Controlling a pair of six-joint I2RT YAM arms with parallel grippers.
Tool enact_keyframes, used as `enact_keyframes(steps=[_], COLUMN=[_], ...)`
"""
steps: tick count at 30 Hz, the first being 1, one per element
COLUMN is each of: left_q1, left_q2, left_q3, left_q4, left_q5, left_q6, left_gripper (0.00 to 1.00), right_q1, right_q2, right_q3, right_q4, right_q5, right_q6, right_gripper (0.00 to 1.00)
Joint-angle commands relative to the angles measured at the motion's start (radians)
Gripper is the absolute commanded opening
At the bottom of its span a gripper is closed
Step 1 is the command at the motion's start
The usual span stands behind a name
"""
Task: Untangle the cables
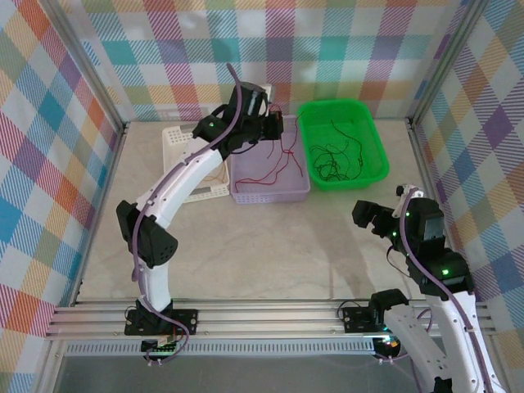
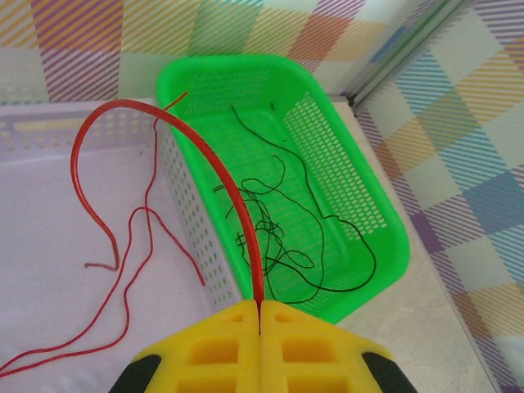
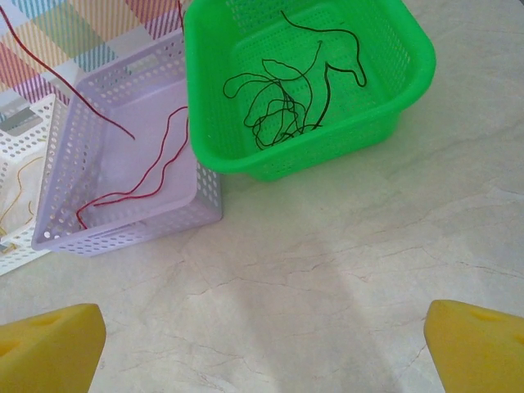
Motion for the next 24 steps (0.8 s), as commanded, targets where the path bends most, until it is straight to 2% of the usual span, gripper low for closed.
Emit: enact_keyframes(steps=[1, 8, 18, 24], left_q1=[0.019, 0.031, 0.073, 0.077], left_q2=[0.047, 0.165, 0.384, 0.464], left_q3=[-0.042, -0.059, 0.020, 0.050], left_q4=[0.076, 0.090, 0.028, -0.005], left_q5=[0.037, 0.018, -0.057, -0.095], left_q6=[-0.047, -0.060, -0.090, -0.085], left_gripper=[0.00, 0.00, 0.00, 0.00], right_q1=[-0.001, -0.001, -0.001, -0.001], right_q2=[-0.013, -0.018, -0.024, -0.024], right_q3=[-0.014, -0.025, -0.043, -0.049], right_q4=[0.019, 0.019, 0.017, 0.017], right_q5=[-0.013, -0.017, -0.012, -0.010], right_q6=[0.013, 0.013, 0.003, -0.004], right_gripper=[1.00, 1.00, 1.00, 1.00])
